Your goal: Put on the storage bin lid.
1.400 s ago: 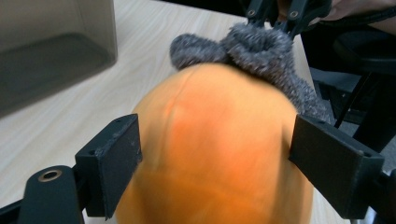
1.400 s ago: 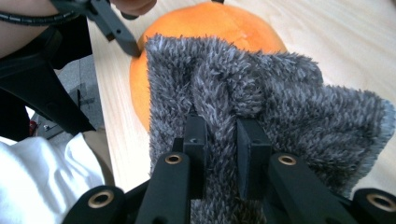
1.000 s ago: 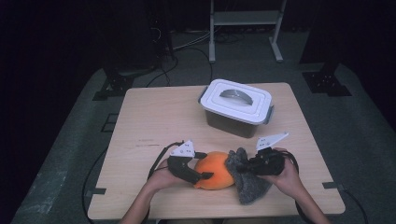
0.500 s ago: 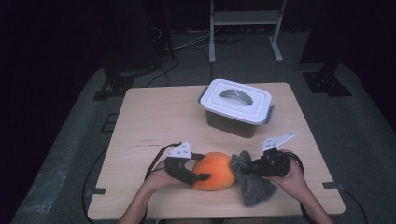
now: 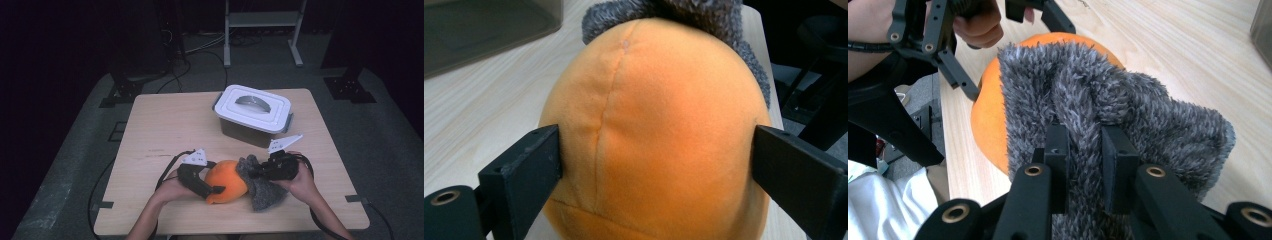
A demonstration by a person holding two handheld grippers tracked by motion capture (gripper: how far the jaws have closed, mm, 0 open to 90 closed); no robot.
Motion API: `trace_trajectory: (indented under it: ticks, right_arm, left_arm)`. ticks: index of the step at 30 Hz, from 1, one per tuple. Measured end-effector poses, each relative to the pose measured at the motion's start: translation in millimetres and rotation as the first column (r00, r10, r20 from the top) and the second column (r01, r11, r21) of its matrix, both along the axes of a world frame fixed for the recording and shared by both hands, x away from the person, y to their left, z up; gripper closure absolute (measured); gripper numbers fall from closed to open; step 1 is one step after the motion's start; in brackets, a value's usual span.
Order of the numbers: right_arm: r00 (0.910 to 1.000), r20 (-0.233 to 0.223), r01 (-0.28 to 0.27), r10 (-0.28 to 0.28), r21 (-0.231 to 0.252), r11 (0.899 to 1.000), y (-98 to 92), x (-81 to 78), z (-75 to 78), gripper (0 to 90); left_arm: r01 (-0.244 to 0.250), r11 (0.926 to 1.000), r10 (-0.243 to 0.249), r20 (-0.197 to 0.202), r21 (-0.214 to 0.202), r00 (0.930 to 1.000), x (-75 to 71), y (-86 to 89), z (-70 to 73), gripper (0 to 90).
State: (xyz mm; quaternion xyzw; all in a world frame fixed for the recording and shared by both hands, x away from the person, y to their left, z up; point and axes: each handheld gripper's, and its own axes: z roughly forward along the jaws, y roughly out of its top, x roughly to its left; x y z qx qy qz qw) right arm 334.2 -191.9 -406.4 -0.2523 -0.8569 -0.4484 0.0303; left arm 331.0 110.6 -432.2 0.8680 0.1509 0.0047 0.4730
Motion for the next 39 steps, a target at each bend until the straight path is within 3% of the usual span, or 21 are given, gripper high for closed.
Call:
trace_trajectory:
  ticks: [4,9,14,17,20,23,25,29,33,37,39]
  right_arm:
    - [0.9998,-0.018,0.003,-0.003,0.010,1.000,-3.4,-0.7,-6.3,75.5]
    - [0.9976,-0.067,0.017,-0.016,0.019,1.000,-14.2,-5.6,-23.9,75.4]
    - [0.9949,-0.092,0.036,-0.040,-0.049,0.998,-29.1,-11.1,-38.5,75.2]
    - [0.9941,-0.094,0.054,-0.055,-0.016,0.998,-37.5,-12.8,-35.0,75.3]
    - [0.9965,-0.064,0.056,-0.054,0.039,0.998,-38.2,-13.3,-19.5,75.3]
    - [0.9992,-0.026,0.033,-0.032,0.077,0.996,-27.6,-12.0,-2.7,75.2]
    - [0.9998,-0.017,0.015,-0.014,0.075,0.997,-18.2,-9.8,2.0,75.2]
    - [0.9996,-0.022,-0.017,0.017,0.035,0.999,-2.4,-7.6,-3.9,75.3]
    - [0.9990,-0.034,-0.030,0.030,0.010,1.000,-2.0,-11.5,-10.8,75.3]
    - [0.9980,-0.051,-0.035,0.036,0.006,0.999,-9.1,-17.5,-19.4,75.2]
    - [0.9971,-0.069,-0.031,0.032,0.017,0.999,-15.2,-19.8,-24.9,75.1]
  left_arm:
    - [-0.003,1.0000,0.003,0.012,-0.001,0.9999,-3.0,0.9,-1.2,19.7]
    - [0.029,0.9996,-0.029,0.032,-0.003,0.9991,-6.4,-2.9,-2.3,20.4]
    - [0.037,0.9993,-0.037,0.035,-0.001,0.9987,-7.6,-1.2,-1.5,20.2]
    - [0.045,0.9990,-0.045,0.038,-0.006,0.9983,-8.9,-2.2,-1.4,19.5]
    - [0.051,0.9987,-0.051,0.043,0.001,0.9978,-9.7,-5.3,-0.2,19.0]
    - [0.058,0.9983,-0.058,0.049,0.005,0.9971,-11.3,-7.2,0.9,18.6]
    - [0.065,0.9979,-0.065,0.050,0.006,0.9966,-12.3,-6.7,1.6,18.6]
    - [0.073,0.9974,-0.073,0.052,0.001,0.9960,-12.7,-3.0,3.6,17.6]
    - [0.072,0.9971,-0.071,0.042,-0.024,0.9966,-10.9,0.6,6.6,14.5]
    - [0.065,0.9975,-0.066,0.023,0.027,0.9975,-9.7,-4.1,1.5,8.1]
    - [0.077,0.9965,-0.077,0.012,0.032,0.9969,-10.3,-7.7,-1.6,8.0]
